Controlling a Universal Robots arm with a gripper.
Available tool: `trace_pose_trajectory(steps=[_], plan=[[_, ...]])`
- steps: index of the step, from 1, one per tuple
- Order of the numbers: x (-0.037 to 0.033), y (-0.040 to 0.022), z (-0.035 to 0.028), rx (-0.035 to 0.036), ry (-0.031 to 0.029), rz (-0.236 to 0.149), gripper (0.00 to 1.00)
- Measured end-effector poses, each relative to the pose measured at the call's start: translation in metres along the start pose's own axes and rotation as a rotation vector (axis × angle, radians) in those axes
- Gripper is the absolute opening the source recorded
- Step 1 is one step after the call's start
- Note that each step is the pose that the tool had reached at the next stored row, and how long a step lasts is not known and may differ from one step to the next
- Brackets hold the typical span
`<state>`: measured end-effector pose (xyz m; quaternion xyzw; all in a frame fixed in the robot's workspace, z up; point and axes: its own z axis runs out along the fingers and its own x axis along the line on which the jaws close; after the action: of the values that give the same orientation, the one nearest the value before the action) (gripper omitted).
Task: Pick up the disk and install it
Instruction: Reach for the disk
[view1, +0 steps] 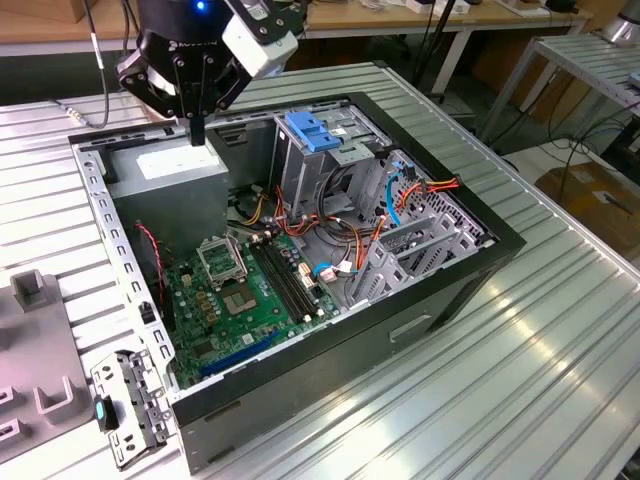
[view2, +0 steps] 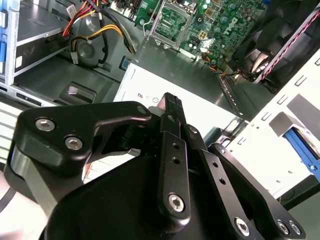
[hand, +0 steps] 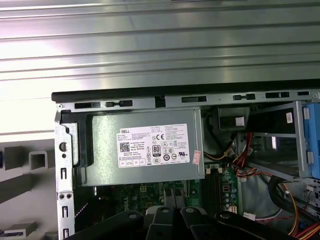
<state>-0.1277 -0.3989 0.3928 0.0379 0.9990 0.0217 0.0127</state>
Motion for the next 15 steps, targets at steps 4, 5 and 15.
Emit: trace_pose_trajectory(steps=[4,5,15], plan=[[0.0008,-0.0001,0.0002,0.0,0.0005,0.0,0.11],[0.0009,-0.0001,0.0002,0.0,0.0006,0.0,0.11],[0.0029,-0.0002,0.0006,0.0001,0.0017,0.0,0.11]])
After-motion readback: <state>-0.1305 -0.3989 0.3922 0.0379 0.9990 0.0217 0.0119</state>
